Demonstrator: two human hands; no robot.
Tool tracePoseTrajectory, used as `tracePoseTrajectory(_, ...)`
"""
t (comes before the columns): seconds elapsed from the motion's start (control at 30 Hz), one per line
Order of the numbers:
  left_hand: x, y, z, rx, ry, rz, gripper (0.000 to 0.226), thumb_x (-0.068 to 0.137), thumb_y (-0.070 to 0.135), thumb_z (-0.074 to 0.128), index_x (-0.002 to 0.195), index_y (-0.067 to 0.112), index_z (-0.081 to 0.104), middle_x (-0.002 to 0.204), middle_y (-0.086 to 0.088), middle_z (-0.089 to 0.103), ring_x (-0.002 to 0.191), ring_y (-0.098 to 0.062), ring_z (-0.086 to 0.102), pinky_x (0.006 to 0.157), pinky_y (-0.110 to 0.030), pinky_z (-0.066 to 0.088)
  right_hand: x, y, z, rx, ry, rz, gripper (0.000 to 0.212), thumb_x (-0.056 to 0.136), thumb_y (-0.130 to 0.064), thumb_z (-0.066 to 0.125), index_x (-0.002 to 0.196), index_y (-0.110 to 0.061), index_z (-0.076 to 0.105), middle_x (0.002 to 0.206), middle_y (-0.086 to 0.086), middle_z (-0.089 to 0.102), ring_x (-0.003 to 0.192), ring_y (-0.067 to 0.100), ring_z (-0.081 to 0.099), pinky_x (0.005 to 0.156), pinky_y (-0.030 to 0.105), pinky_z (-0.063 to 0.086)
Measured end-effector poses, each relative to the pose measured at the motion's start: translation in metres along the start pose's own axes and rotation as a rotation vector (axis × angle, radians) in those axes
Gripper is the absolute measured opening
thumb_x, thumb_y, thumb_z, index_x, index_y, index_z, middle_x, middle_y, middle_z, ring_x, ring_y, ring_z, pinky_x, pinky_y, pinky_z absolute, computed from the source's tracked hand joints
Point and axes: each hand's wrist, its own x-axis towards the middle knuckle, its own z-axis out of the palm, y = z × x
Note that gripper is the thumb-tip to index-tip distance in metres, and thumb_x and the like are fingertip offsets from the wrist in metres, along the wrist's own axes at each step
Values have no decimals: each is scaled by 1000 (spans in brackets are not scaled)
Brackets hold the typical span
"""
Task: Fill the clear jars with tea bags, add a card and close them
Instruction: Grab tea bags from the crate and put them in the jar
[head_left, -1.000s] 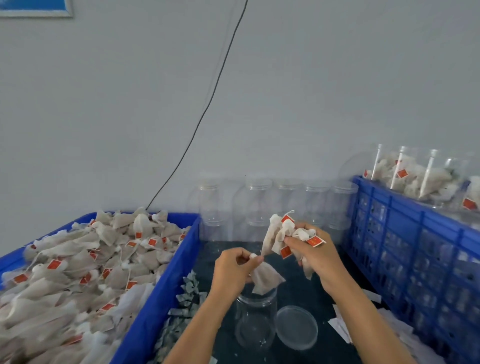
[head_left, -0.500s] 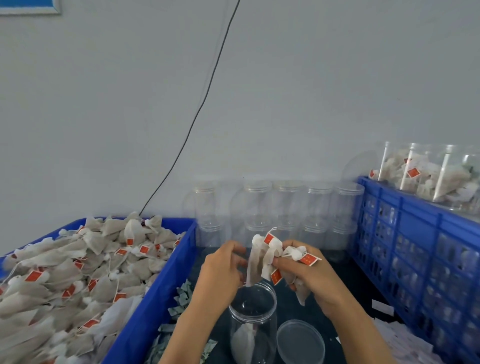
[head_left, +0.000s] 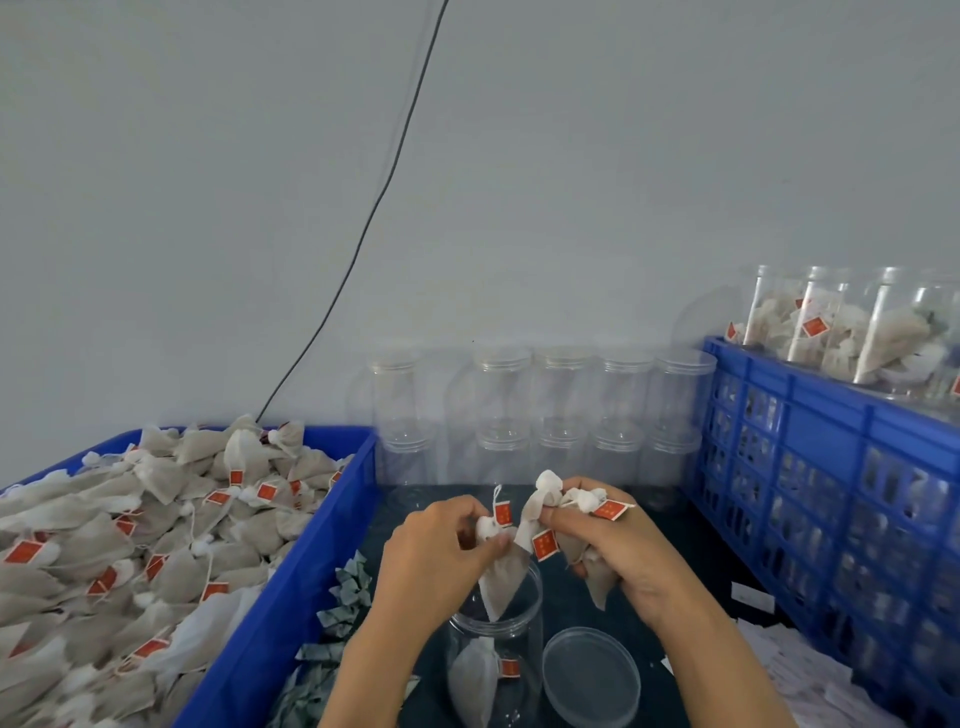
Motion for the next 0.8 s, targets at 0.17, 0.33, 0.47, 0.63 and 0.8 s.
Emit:
tracePoseTrajectory(0.17,3,-7,-18,162,-172,46,20,82,51,68,79,33,62,77,15,61,70,-1,56,64,-13,40,0,-2,4,9,8,-2,19,76,-30,79,86,-16,70,78,6,71,62,10,59,53,25,46)
tracePoseTrajectory(0.33,-5,-6,-18,62,-283,87,17,97,41,50,101,31,63,93,15,70,82,1,66,90,-27,53,-1,-4,5,-19,11,-14,13,80,-25,76,87,-15,71,75,5,70,63,13,59,53,27,46)
tracePoseTrajectory(0.47,-5,1,-21,-177,-95,151,30,87,56,48,106,37,61,98,19,67,88,-1,65,84,-21,52,-4,-7,12,-43,-21,-63,23,81,-25,76,91,-6,69,69,5,67,54,7,57,52,26,45)
tracePoseTrajectory(0.63,0,0,-14,-347,-27,126,18,80,36,74,96,32,69,84,12,71,72,-7,68,64,-18,56,-6,-6,19,-105,-94,-84,15,81,-20,75,94,-14,73,75,8,70,58,13,58,50,27,46)
tracePoseTrajectory(0.8,3,-6,-10,-65,-47,87,12,80,22,77,75,29,69,73,13,69,69,0,64,65,-10,49,-1,-3,18,-35,15,-7,11,86,-23,70,92,-13,70,86,12,74,65,17,62,58,30,47)
